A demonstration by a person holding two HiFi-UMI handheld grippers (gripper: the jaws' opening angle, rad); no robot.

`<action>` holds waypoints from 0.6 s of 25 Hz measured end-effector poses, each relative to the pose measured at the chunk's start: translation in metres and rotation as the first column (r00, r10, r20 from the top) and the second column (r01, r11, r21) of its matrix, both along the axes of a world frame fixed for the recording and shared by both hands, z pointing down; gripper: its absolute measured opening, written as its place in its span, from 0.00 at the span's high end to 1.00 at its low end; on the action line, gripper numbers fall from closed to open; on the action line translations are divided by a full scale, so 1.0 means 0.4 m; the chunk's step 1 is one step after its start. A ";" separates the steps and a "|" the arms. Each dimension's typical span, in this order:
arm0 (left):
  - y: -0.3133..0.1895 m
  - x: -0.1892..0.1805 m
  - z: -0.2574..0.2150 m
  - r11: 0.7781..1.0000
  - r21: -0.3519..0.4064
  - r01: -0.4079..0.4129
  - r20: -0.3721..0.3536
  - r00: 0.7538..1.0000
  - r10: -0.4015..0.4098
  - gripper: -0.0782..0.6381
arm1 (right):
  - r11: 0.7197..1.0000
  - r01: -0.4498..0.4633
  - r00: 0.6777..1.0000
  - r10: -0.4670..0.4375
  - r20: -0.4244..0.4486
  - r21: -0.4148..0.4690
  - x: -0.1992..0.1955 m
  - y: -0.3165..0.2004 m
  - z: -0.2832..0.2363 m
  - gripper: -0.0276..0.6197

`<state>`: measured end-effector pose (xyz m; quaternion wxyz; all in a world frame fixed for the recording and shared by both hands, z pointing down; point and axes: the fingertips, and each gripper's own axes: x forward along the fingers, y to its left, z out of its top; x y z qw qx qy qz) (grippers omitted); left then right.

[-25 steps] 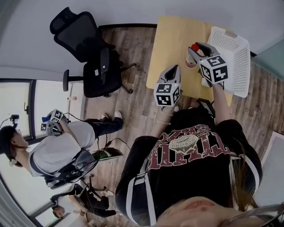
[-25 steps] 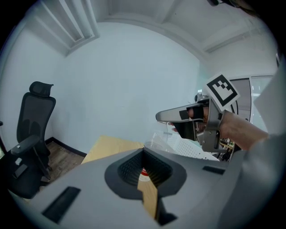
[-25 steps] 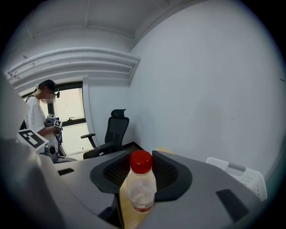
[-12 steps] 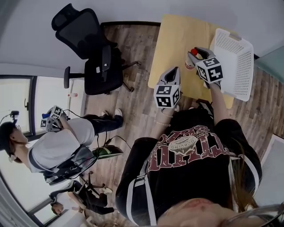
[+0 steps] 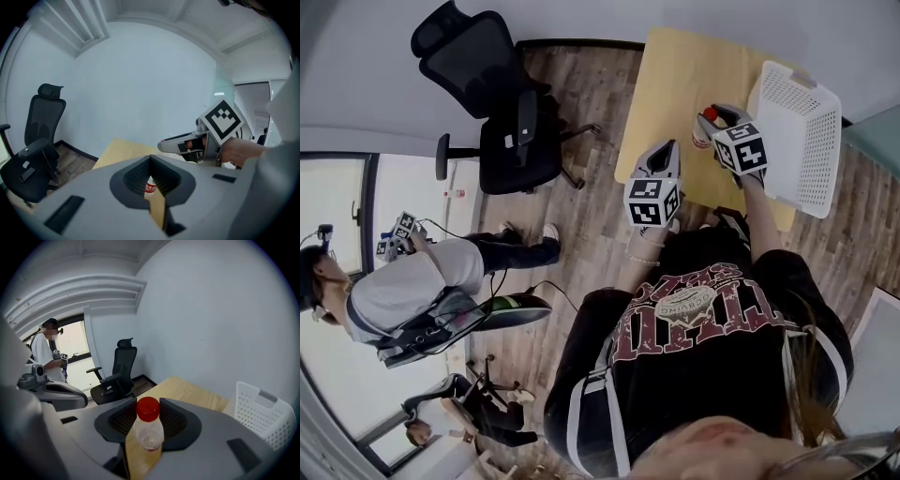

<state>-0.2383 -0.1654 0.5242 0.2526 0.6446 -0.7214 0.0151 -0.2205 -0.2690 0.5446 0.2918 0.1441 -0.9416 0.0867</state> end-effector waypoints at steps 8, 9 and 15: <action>0.001 -0.010 0.009 1.000 -0.007 0.003 -0.004 1.000 -0.003 0.83 | 1.000 0.013 1.000 -0.013 -0.021 0.000 -0.014 0.011 0.026 0.71; 0.000 -0.012 0.010 1.000 -0.006 0.004 -0.004 1.000 -0.004 0.83 | 1.000 0.016 1.000 -0.016 -0.025 0.001 -0.016 0.013 0.030 0.71; 0.000 -0.006 0.010 1.000 -0.001 0.004 -0.012 1.000 -0.004 0.83 | 1.000 0.020 0.999 -0.020 -0.032 0.003 -0.014 0.024 0.037 0.71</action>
